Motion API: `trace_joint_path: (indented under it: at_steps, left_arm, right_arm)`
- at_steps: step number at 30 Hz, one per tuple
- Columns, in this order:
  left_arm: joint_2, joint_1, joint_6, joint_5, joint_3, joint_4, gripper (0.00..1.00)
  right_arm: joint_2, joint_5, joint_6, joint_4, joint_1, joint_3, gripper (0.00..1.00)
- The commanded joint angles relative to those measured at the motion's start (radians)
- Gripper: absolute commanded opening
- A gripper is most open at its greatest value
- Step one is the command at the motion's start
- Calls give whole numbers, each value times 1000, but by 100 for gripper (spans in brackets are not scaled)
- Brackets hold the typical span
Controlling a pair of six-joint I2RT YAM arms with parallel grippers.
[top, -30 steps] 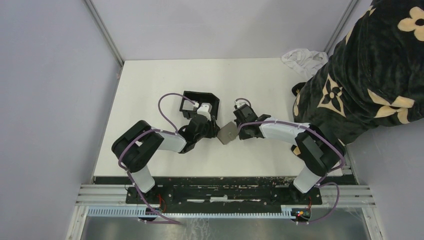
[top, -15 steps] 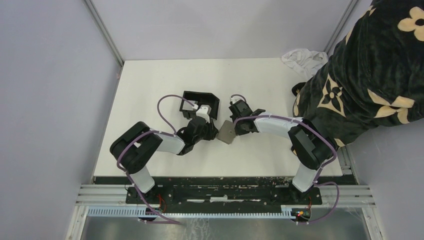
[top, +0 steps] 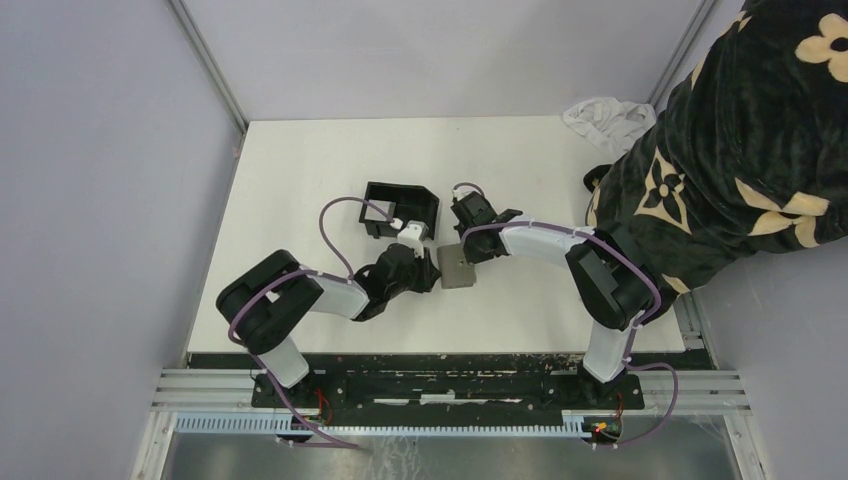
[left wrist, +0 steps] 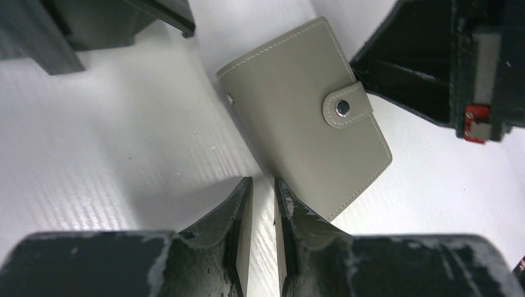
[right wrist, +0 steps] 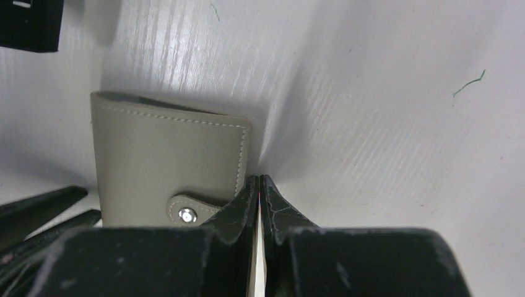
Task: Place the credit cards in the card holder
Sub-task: Adjust the card holder at the center of the board.
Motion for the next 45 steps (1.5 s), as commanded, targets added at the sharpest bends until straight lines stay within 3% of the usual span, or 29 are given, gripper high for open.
trace_joint_path:
  at_steps: [1,10,13,20,28,45]
  left_arm:
    - [-23,-40,-40,22,-11,43,26]
    - [-117,-47,-53,-80,-42,-14,26]
    - [-155,-48,-58,-112,-58,-13,27]
    - [-200,-49,-108,-171,-142,91,27]
    - [-168,-50,-208,-155,-230,292,26]
    - [-55,-56,-277,-97,-234,424,24]
  right_arm:
    - [27,10,-19,36,4,46,10]
    - [-56,190,-74,-42,4,70,41]
    - [-90,194,-80,-54,5,67,45]
    - [-145,186,-81,-53,55,61,47]
    - [-72,225,-73,-92,155,129,47]
    - [38,326,-28,-149,228,162,48]
